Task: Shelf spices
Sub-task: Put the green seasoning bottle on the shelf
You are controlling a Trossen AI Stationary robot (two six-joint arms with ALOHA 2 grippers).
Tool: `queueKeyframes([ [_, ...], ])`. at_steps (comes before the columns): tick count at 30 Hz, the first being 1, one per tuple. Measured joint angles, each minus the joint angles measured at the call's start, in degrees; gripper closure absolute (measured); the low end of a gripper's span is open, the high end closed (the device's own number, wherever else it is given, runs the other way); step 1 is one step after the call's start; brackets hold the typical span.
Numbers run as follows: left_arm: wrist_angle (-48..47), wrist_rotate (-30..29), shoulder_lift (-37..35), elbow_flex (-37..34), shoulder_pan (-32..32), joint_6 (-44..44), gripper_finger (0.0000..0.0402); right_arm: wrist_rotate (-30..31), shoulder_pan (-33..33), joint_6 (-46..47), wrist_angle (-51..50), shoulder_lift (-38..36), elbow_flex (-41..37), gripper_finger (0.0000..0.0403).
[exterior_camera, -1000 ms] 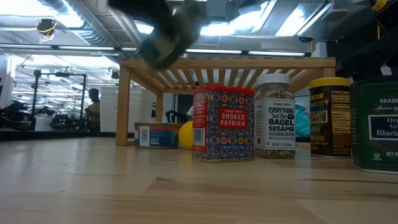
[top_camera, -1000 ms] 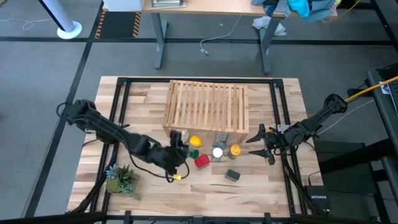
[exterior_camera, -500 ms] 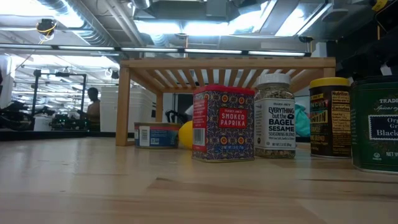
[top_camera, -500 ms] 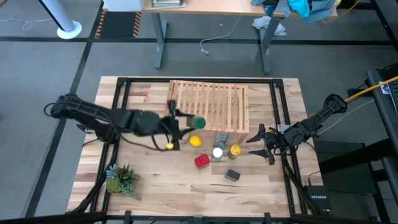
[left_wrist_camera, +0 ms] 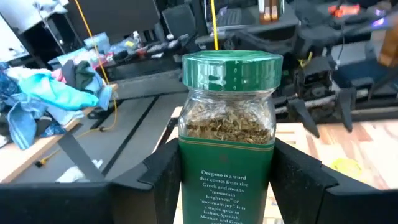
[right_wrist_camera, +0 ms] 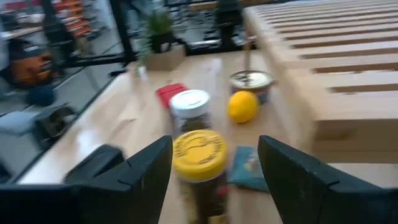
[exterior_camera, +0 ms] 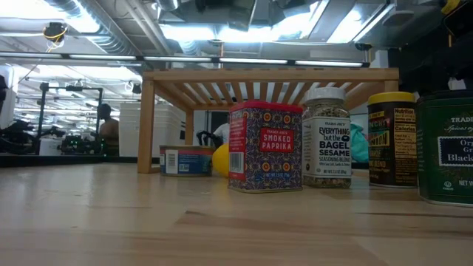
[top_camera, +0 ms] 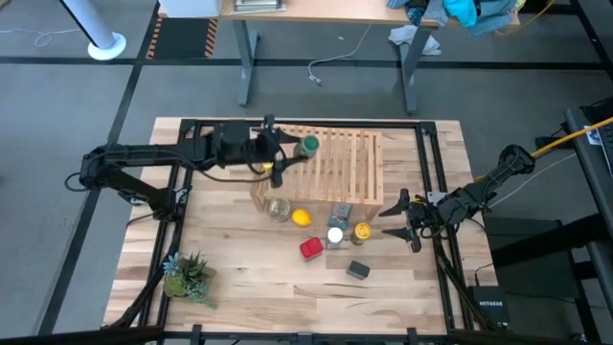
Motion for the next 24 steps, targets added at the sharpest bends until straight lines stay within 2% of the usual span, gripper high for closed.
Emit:
queueKeyframes([
  [5,7.7,5.1,0.0,-5.1,3.1,0.0,0.0211,4.6,0.0,0.0,0.0,0.0,0.0,0.0159],
  [16,22.0,8.9,0.1,-17.5,9.7,-0.1,0.0211,4.7,0.0,-0.1,0.0,0.0,0.0,0.0159],
  [24,31.4,12.7,1.7,-23.9,14.7,-4.6,0.0211,4.7,0.0,-1.2,0.0,0.0,0.0,0.0159],
])
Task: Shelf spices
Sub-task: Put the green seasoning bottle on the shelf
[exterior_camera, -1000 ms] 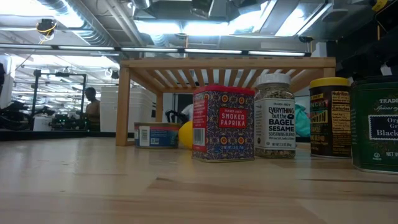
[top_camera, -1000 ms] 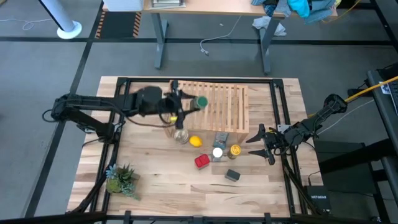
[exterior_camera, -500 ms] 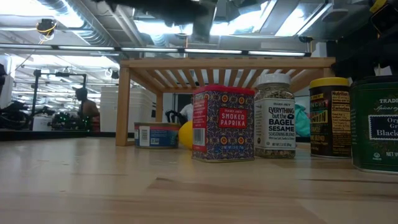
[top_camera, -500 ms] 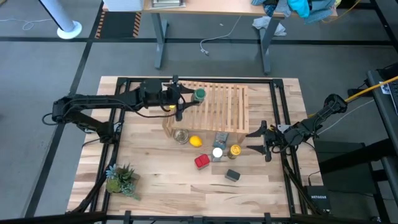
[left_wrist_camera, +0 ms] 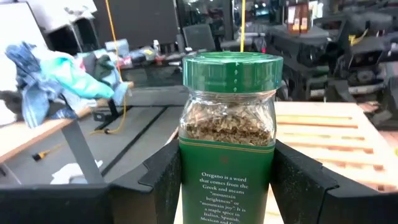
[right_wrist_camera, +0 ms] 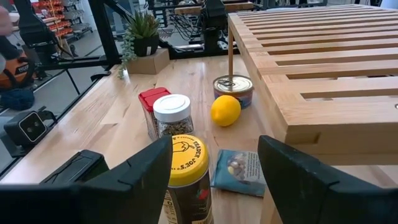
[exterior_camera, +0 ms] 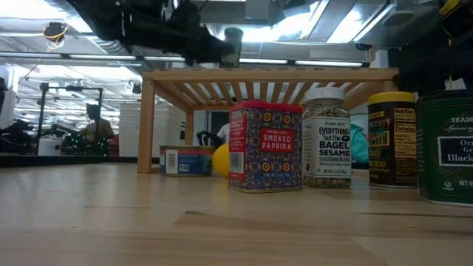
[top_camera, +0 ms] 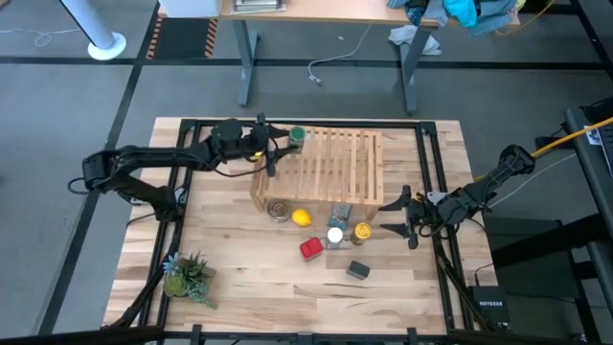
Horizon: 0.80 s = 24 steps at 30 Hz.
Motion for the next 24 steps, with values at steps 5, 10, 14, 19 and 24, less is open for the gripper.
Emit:
queueKeyframes([
  [5,3.1,1.1,3.7,-0.6,0.8,-0.7,0.0211,0.0,0.0,0.0,0.0,0.0,0.0,0.0159],
  [10,6.9,1.6,7.4,-0.5,0.9,-0.9,0.0211,0.0,0.0,0.0,0.0,0.0,0.0,0.0159],
  [14,9.9,2.3,9.4,-0.4,0.9,-1.5,0.0211,0.0,0.0,0.0,-0.1,0.0,0.0,0.0159],
  [19,10.3,2.4,9.5,-0.5,0.9,-1.5,0.0211,0.0,0.0,0.0,-0.2,0.0,0.0,0.0159],
  [24,10.2,2.3,9.5,-0.5,0.9,-2.4,0.0211,-0.2,0.0,0.0,-0.2,0.0,0.0,0.0159],
])
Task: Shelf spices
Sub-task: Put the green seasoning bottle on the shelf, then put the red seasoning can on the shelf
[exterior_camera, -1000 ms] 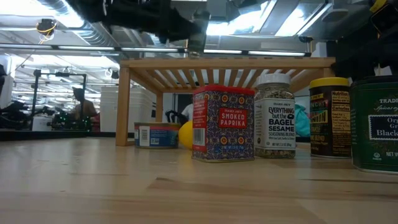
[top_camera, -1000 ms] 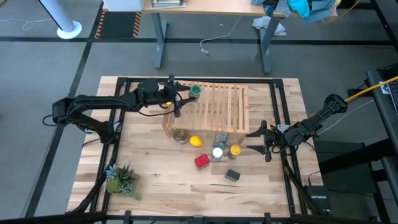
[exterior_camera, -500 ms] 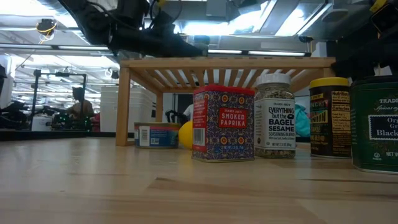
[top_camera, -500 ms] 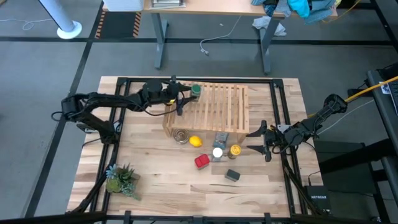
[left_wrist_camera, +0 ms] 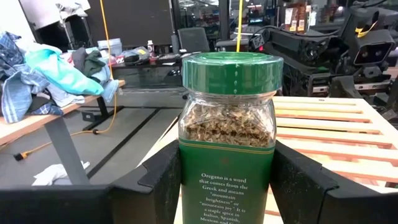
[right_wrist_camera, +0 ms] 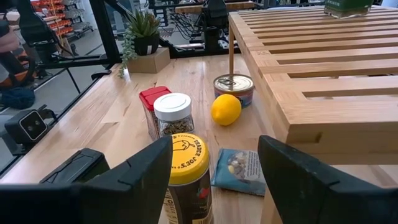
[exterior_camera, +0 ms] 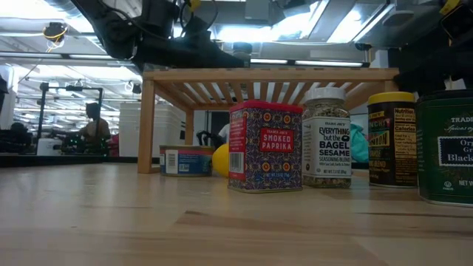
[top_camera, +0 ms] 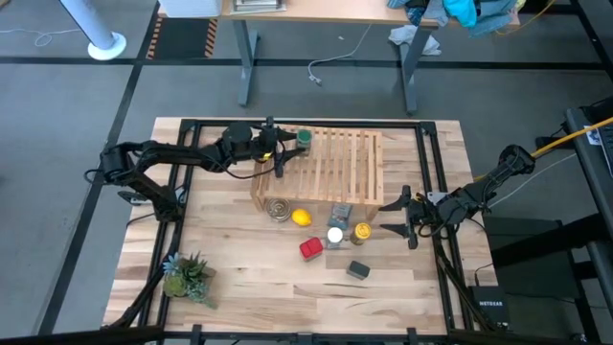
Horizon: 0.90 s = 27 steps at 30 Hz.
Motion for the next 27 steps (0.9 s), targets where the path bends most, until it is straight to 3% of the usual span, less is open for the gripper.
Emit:
queueKeyframes([
  [3,-0.2,0.0,0.0,0.0,0.0,-0.1,0.0205,-0.1,0.0,0.0,0.0,0.0,0.0,0.0159],
  [10,-1.0,0.0,0.1,-0.1,0.0,-0.2,0.0118,-0.4,0.0,0.0,0.0,0.0,0.0,0.0159],
  [20,-0.1,-1.1,-1.6,-0.1,0.0,-0.3,0.0109,-0.5,0.0,0.1,0.0,0.0,0.0,0.0159],
  [27,-2.1,-1.9,-7.4,-0.1,0.0,-0.1,0.0108,-1.5,0.0,0.5,0.0,0.0,0.0,0.0159],
])
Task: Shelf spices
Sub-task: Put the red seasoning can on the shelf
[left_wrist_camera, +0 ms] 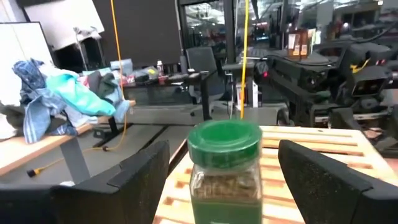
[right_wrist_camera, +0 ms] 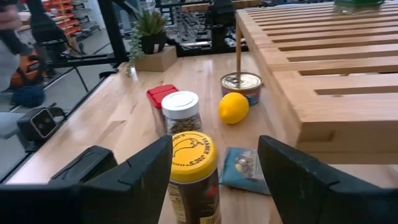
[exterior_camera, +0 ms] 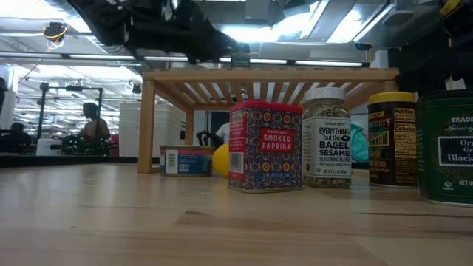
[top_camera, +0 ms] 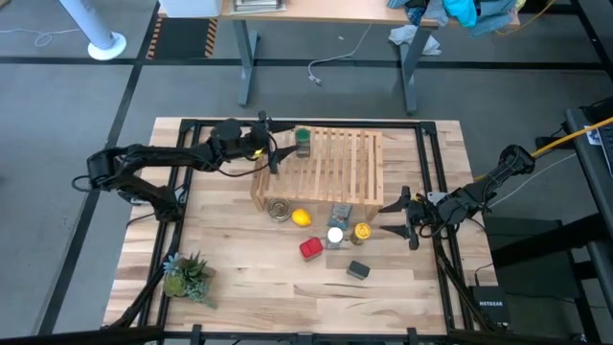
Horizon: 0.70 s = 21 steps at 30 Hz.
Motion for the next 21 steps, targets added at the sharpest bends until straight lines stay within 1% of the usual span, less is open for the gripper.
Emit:
queueKeyframes([
  [3,-4.9,-0.1,-4.1,0.0,-0.5,0.0,0.0108,-1.3,0.0,0.1,0.0,0.0,0.0,0.0159],
  [5,-10.1,-0.5,-7.3,0.0,-1.3,-0.1,0.0108,-1.8,0.0,0.1,0.0,0.0,0.0,0.0159],
  [8,-19.4,-0.9,-11.8,0.0,-3.7,-0.2,0.0108,-1.9,0.0,0.1,0.0,0.0,0.0,0.0159],
  [10,-25.4,-2.3,-14.4,0.0,-6.5,-0.9,0.0108,-1.9,0.0,0.1,0.0,0.0,0.0,0.0159],
  [13,-33.1,-4.9,-17.2,0.0,-12.4,-2.9,0.0108,-1.9,0.0,0.1,0.2,0.0,0.0,0.0159],
  [15,-36.6,-6.6,-17.8,0.0,-17.4,-4.2,0.0108,-1.9,0.0,0.1,0.2,0.0,0.0,0.0159],
  [18,-38.3,-11.3,-17.5,0.0,-25.4,-6.3,0.0108,-1.9,0.0,0.1,0.2,0.0,0.0,0.0159],
  [21,-38.4,-18.1,-15.9,0.0,-33.4,-8.3,0.0108,-1.9,0.0,0.1,0.2,0.0,0.0,0.0159],
])
